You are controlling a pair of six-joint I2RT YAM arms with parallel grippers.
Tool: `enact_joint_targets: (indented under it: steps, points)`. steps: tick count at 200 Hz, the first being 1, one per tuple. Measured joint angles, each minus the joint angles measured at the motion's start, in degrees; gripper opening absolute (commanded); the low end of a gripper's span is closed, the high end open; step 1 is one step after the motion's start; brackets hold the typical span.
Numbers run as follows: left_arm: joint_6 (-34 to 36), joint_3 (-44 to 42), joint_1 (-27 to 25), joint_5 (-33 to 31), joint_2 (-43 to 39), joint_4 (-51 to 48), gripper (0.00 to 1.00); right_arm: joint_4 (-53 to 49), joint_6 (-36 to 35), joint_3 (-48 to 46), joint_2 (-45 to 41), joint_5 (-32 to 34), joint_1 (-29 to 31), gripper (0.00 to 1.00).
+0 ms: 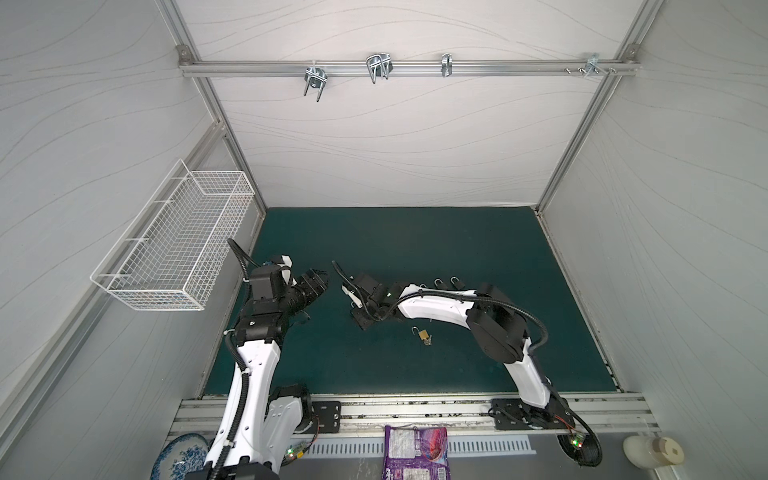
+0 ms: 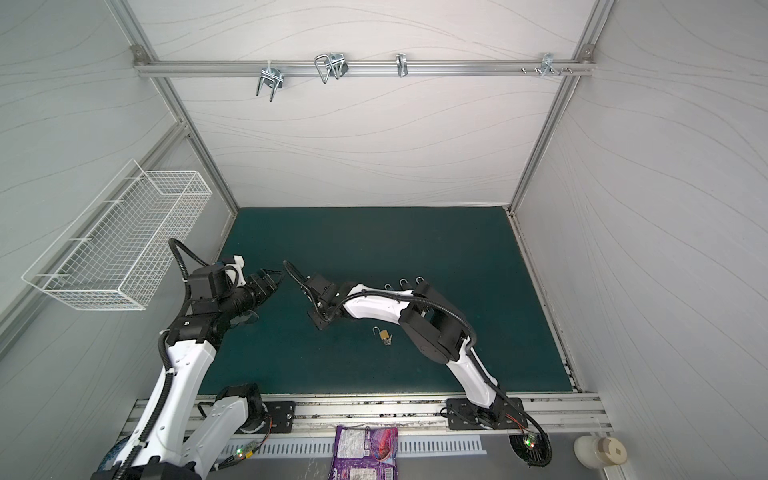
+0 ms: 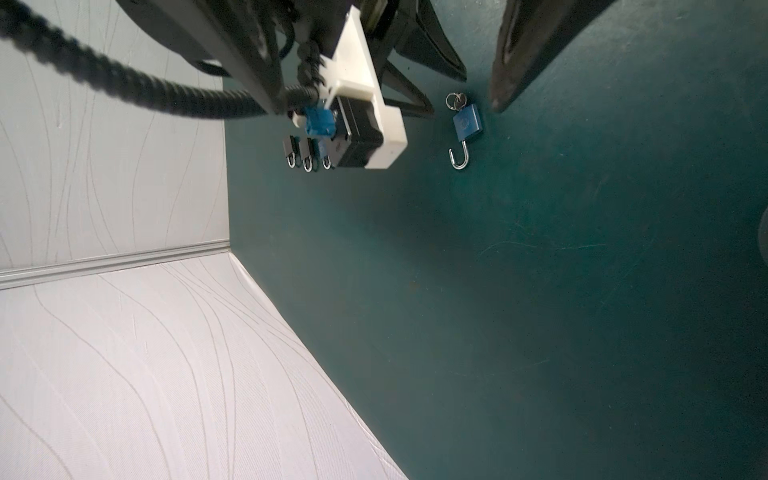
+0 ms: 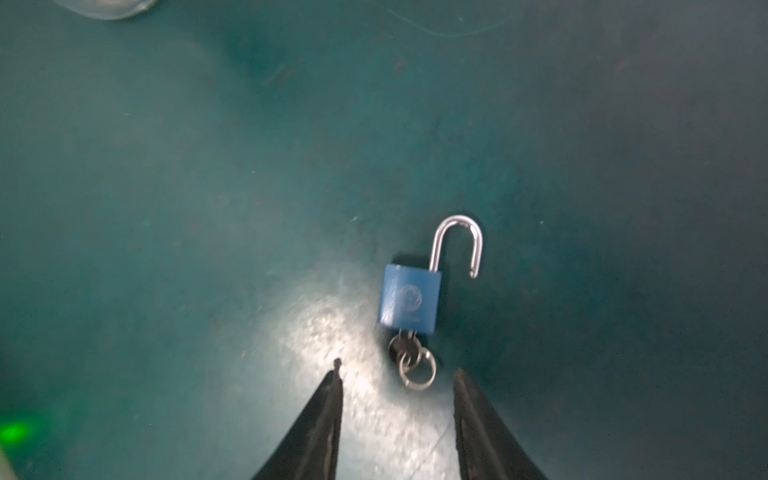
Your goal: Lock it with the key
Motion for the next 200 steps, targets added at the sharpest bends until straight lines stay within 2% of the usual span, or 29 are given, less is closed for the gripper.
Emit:
enact_joint_targets:
  steps: [79,117,200]
  points:
    - [0.8,0.0,0.3,-0.7,-2.3,-1.4,0.72,-5.1,-1.6,9.3,6.8,0.9,0.0,0.42]
    - [1.1,0.0,0.5,-1.4,-2.9,-1.8,0.72,-6.1,-2.6,10.5,7.6,1.4,0.0,0.40]
    - [1.2,0.0,0.5,-2.0,-3.4,-2.8,0.72,-5.2,-4.0,8.8,7.0,2.7,0.0,0.17]
